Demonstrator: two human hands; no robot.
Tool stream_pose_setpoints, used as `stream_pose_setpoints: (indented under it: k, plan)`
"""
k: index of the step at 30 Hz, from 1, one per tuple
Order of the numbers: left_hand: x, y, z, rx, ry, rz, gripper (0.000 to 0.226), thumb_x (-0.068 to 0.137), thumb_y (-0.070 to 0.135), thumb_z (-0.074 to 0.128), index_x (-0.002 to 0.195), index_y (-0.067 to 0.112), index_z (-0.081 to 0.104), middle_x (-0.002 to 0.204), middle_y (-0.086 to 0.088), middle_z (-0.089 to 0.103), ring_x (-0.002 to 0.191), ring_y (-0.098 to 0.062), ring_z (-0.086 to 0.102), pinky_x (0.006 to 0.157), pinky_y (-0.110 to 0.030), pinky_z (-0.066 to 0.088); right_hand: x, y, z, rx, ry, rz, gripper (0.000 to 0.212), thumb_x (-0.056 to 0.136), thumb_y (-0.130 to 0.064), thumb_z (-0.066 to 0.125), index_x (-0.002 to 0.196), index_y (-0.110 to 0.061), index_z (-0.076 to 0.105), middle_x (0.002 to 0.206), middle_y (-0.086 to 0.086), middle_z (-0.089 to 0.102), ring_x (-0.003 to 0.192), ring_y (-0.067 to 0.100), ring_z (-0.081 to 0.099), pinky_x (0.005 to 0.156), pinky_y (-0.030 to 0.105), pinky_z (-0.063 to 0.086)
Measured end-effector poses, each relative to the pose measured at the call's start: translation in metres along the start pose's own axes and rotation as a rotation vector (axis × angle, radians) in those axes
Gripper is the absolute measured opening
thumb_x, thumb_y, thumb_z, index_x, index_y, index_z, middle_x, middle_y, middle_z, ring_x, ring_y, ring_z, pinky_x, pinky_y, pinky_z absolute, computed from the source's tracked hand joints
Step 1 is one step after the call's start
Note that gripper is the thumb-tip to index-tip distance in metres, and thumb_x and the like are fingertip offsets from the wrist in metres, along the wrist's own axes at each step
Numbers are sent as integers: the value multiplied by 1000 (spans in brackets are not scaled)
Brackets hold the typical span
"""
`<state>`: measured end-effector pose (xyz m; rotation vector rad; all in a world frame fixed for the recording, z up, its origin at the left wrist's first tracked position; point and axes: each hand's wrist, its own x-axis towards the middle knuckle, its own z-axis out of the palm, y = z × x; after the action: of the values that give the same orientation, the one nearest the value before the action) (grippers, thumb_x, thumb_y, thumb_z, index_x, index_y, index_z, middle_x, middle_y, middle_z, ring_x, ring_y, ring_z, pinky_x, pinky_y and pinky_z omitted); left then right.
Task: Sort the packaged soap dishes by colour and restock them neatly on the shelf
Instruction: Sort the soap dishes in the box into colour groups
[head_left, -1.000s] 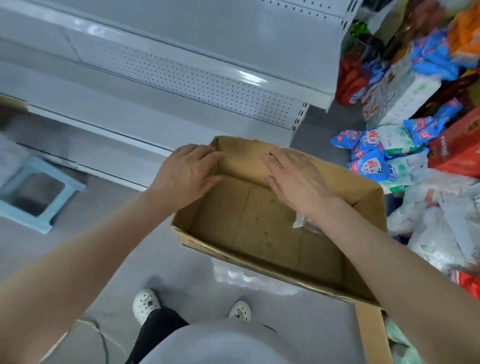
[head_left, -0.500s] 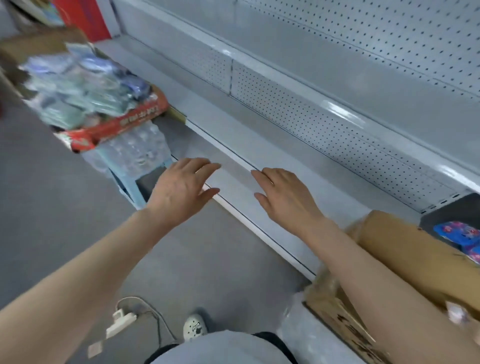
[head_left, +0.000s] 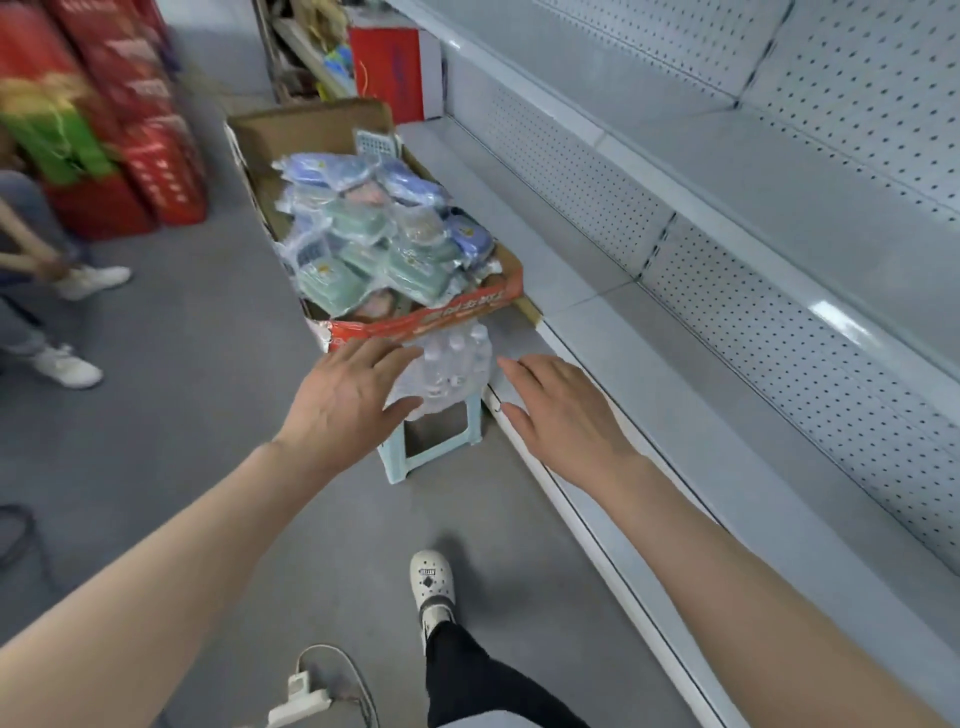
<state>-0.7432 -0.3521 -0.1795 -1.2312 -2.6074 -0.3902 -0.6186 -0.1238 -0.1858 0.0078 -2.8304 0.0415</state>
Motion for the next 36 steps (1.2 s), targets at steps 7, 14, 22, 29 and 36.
stream_pose_setpoints:
  k: [7, 14, 22, 29, 36]
  plan:
    - [102, -99, 19, 10, 4, -35, 45, 84, 41, 66, 123, 17, 62, 113, -5, 64, 97, -32, 62, 80, -42, 52, 144, 17, 47, 22, -36, -84, 51, 90, -29, 64, 134, -5, 54, 120, 12, 61, 105, 31, 59, 86, 44, 53]
    - [174, -193, 40, 43, -50, -89, 53, 81, 38, 72, 128, 18, 60, 119, -5, 64, 103, -31, 60, 85, -40, 50, 265, 24, 95, 8, -73, -104, 52, 90, -31, 63, 135, -9, 52, 122, 10, 60, 104, 30, 60, 85, 42, 51]
    - [232, -319, 71, -27, -126, -20, 48, 82, 38, 71, 125, 20, 61, 117, -1, 63, 101, -27, 61, 84, -37, 50, 375, -7, 167, -27, -86, 12, 50, 91, -34, 63, 134, -10, 54, 125, 10, 61, 111, 27, 60, 94, 39, 49]
    - [277, -446, 87, -69, -291, 137, 52, 75, 35, 80, 121, 18, 64, 115, -3, 66, 103, -29, 63, 82, -38, 54, 462, -69, 226, 40, -114, 258, 50, 91, -32, 64, 135, -11, 53, 126, 9, 60, 110, 27, 59, 94, 39, 49]
    - [350, -513, 120, -90, -327, 318, 56, 69, 34, 83, 119, 16, 65, 111, -3, 66, 98, -28, 65, 82, -37, 56, 510, -73, 257, 27, -139, 491, 49, 88, -30, 66, 132, -12, 55, 125, 8, 60, 110, 27, 59, 90, 40, 53]
